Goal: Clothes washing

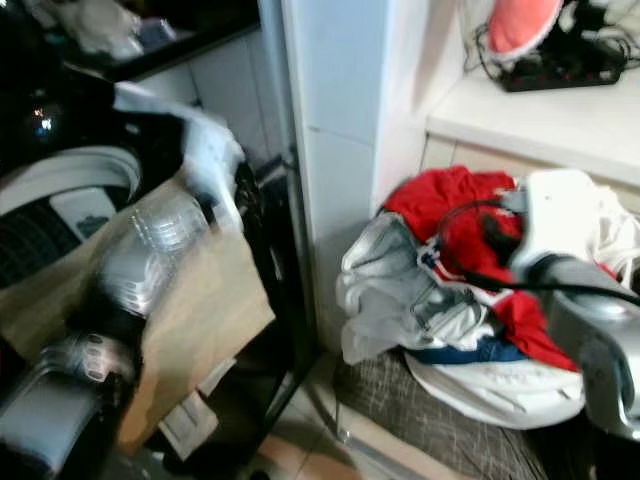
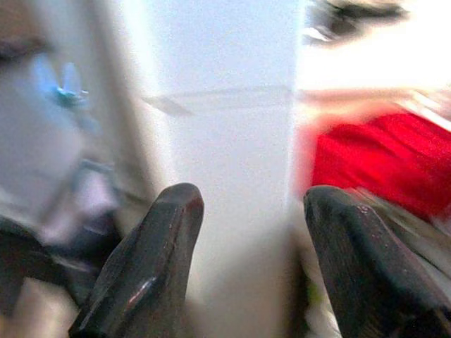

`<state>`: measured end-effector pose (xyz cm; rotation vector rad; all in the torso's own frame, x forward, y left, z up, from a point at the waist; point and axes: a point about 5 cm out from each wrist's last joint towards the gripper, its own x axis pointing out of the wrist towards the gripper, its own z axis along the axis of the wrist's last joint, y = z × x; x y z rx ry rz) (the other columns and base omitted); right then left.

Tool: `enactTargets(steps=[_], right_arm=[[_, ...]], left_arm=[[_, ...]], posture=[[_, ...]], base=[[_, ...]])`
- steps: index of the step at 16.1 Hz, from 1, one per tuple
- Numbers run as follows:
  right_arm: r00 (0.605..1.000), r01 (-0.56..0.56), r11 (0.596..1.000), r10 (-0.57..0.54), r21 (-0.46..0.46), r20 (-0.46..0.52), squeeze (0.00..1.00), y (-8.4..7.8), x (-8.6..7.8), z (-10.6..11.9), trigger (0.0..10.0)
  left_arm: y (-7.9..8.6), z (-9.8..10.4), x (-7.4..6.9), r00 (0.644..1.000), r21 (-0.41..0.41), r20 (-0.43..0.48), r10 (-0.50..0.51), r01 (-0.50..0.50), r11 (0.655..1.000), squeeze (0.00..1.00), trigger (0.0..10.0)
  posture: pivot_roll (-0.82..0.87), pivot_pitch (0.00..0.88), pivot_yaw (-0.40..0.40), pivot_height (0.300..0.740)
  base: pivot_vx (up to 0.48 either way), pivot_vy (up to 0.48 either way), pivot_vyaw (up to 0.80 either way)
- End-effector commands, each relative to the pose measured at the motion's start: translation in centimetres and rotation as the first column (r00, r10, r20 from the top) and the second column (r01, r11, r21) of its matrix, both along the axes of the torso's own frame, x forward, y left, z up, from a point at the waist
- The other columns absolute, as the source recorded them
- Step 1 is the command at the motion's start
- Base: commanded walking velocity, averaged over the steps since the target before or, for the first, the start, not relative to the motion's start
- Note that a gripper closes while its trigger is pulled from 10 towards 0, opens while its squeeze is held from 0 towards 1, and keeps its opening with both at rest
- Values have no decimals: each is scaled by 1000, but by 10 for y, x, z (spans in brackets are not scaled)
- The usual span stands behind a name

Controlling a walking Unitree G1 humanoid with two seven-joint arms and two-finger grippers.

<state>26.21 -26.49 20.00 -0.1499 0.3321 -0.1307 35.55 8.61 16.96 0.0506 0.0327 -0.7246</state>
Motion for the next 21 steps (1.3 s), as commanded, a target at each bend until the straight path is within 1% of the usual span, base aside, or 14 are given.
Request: enactTargets(steps=[1,3,4,5,6,7,8,10,11,12,13,17,19,21], right_arm=[[999,5,1000,-5,7,-40,1000,-7,3,-6,10000],[999,-8,999,11,54,-50,1000,-12,9,-13,10000],[995,-74,990,82,123,-61,1000,-9,16,-24,10000],[986,-132,979,146,156,-86,1000,-4,19,-34,10000],[982,-134,975,154,178,-107,1000,-4,19,-40,10000],[972,-105,982,134,155,-193,0,-8,18,-56,10000],[961,-76,991,101,106,-258,0,-14,16,-66,10000],[955,-78,993,101,90,-280,0,-16,16,-70,10000],[951,-98,991,121,94,-283,0,-16,16,-73,0],[950,-114,988,140,108,-279,0,-14,16,-74,0],[950,-121,987,147,110,-275,0,-14,16,-74,0],[955,-127,986,152,110,-254,0,-15,18,-73,0],[959,-126,986,150,112,-242,0,-16,18,-72,0],[961,-123,986,147,116,-232,0,-18,19,-71,0]], left_arm=[[-8,19,-10,992,-5,74,-106,107,994,0,10000],[-13,18,-16,988,-29,61,-143,145,989,0,10000],[-17,22,-20,981,-74,55,-185,189,979,0,10000],[-21,24,-29,966,-98,27,-256,257,961,0,10000],[-22,24,-35,959,-79,20,-282,283,956,0,10000],[-23,23,-40,961,-54,34,-276,278,959,0,10000],[-23,23,-41,968,-53,30,-251,252,966,0,10000],[-22,24,-42,972,-61,34,-232,234,970,0,10000],[-22,23,-43,975,-67,14,-223,223,972,0,10000],[-21,23,-44,980,-55,10,-201,201,978,0,10000],[-22,23,-45,979,-39,32,-203,204,978,0,10000],[-25,23,-47,972,-35,3,-237,237,971,0,10000],[-25,22,-46,976,-32,-6,-218,217,976,0,10000],[-24,22,-44,982,-34,3,-190,190,981,0,10000]], posture=[[-92,0,109,740],[-94,0,110,740],[-91,0,113,740],[-91,0,113,740],[-83,0,110,740],[-77,0,106,740],[-77,0,106,740],[-75,0,105,740],[-74,0,104,740],[-74,0,105,740],[-76,0,106,740],[-80,0,109,740],[-80,0,107,740],[-82,0,105,740]], base=[[0,0,0],[0,0,0],[0,0,0],[0,0,0],[0,0,0],[0,0,0],[0,0,0],[0,0,0],[0,0,0],[0,0,0],[0,0,0],[0,0,0],[0,0,0],[0,0,0]])
